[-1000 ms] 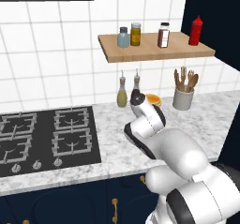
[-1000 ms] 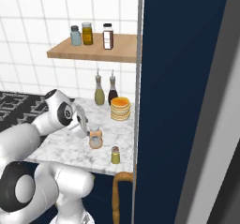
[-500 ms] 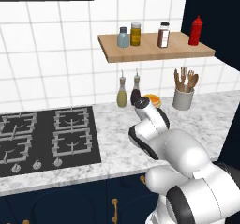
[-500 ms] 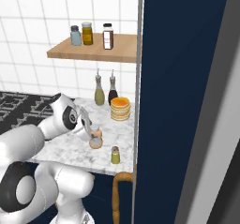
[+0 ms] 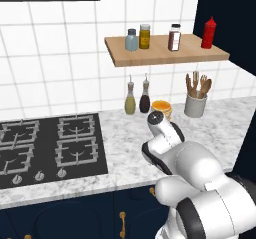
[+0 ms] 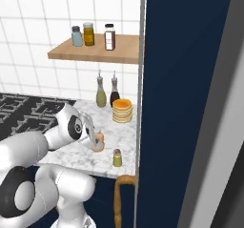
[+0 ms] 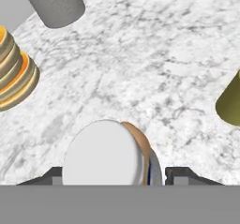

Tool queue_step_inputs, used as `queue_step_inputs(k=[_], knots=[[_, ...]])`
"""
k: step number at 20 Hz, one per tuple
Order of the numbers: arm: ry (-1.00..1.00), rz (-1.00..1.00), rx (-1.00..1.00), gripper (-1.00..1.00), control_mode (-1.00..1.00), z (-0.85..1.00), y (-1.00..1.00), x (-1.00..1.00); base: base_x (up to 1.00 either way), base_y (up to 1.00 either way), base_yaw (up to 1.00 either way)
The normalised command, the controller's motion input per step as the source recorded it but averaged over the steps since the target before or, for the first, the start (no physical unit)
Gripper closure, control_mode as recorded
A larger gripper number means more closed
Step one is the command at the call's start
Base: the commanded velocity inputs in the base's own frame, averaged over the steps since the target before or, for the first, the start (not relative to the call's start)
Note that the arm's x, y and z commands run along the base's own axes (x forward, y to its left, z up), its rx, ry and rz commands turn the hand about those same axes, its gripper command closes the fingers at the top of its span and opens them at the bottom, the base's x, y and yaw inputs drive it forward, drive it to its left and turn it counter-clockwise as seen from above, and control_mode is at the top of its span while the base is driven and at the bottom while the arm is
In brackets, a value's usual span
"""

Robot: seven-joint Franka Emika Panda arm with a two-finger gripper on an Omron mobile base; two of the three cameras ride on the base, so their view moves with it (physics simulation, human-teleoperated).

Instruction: Put the shaker and condiment bottle from the counter next to their counterparts in the cabinet.

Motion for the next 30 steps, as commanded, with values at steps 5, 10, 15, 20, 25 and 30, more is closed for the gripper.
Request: queue_step_inputs(k=[5, 10, 15, 20, 25, 30], knots=[[0.00, -0.05, 0.01, 1.00, -1.00, 0.02, -0.01, 0.14, 0.00, 0.00, 0.00], [0.00, -0.09, 0.00, 1.00, -1.00, 0.32, 0.00, 0.20, 0.00, 0.00, 0.00], [0.00, -0.07, -0.01, 1.00, -1.00, 0.68, -0.03, 0.11, 0.00, 0.00, 0.00], [0.00, -0.04, 0.00, 1.00, -1.00, 0.64, -0.11, 0.00, 0.00, 0.00, 0.00], [0.00, -0.02, -0.02, 1.00, -1.00, 0.48, 0.00, 0.00, 0.00, 0.00, 0.00], [0.01, 0.00, 0.00, 1.00, -1.00, 0.59, -0.16, -0.04, 0.00, 0.00, 0.00]])
